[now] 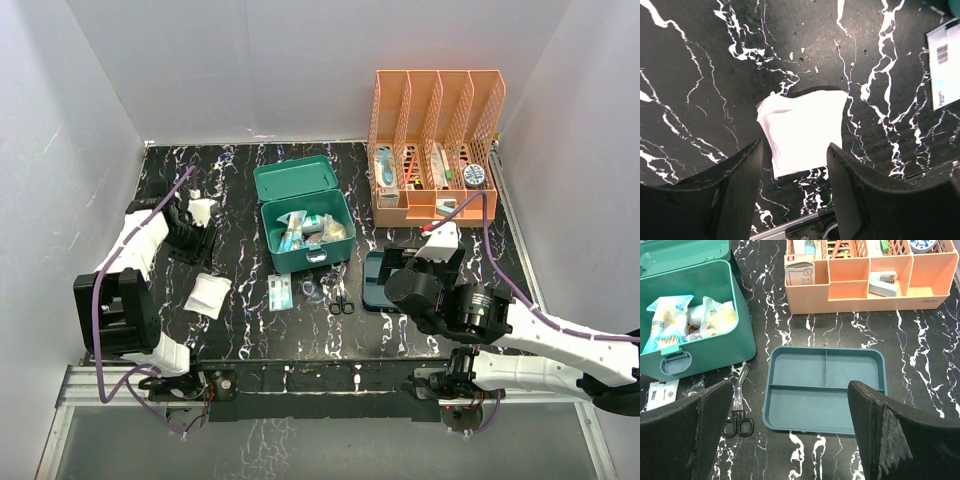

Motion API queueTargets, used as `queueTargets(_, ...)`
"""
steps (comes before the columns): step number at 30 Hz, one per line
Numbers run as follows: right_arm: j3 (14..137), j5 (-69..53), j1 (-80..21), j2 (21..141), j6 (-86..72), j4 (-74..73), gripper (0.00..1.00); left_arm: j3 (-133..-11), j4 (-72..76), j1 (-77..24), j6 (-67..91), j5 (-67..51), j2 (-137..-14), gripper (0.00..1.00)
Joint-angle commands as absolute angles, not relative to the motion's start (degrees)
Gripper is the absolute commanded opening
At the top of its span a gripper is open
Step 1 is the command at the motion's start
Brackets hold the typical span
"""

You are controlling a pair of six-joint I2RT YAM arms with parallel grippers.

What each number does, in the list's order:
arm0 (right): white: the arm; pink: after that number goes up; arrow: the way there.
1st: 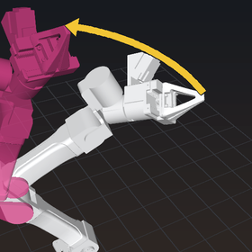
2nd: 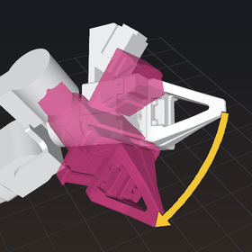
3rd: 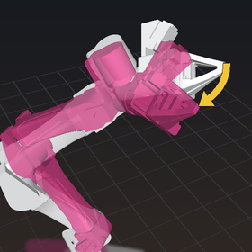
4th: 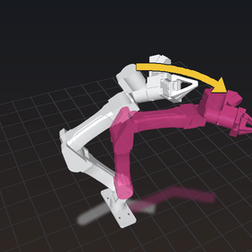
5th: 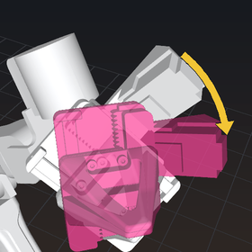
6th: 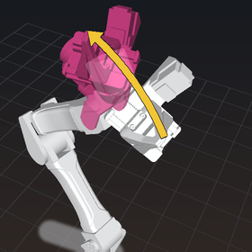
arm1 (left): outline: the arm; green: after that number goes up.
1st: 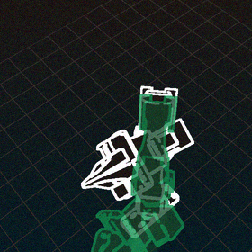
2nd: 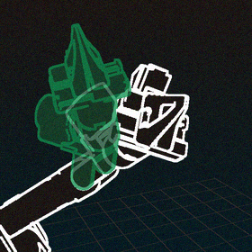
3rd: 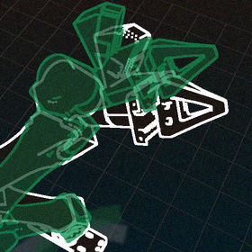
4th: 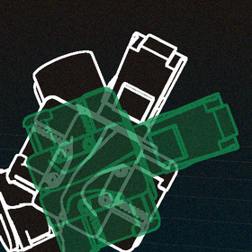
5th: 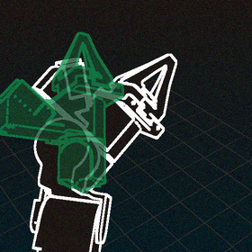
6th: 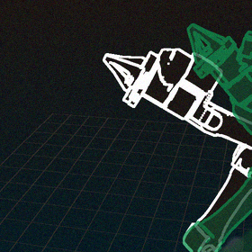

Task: Organize the medicine kit

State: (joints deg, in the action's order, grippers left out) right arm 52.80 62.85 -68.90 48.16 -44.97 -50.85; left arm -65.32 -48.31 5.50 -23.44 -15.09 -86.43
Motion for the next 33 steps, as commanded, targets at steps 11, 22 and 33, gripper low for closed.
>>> queueTargets(11,53.70,64.13,-69.08,46.18,-46.95,-52.69,0.99,-52.39,-38.32,6.67,-31.07,-9.96,-88.25,0.52)
queueTargets(22,54.22,64.01,-69.08,44.77,-48.41,-55.08,0.98,-56.67,-42.05,7.03,-29.54,-13.56,-89.38,0.00)
queueTargets(33,53.03,65.42,-69.08,46.39,-47.34,-51.64,0.98,-111.23,-60.37,-4.00,-5.32,-24.66,-100.05,0.00)
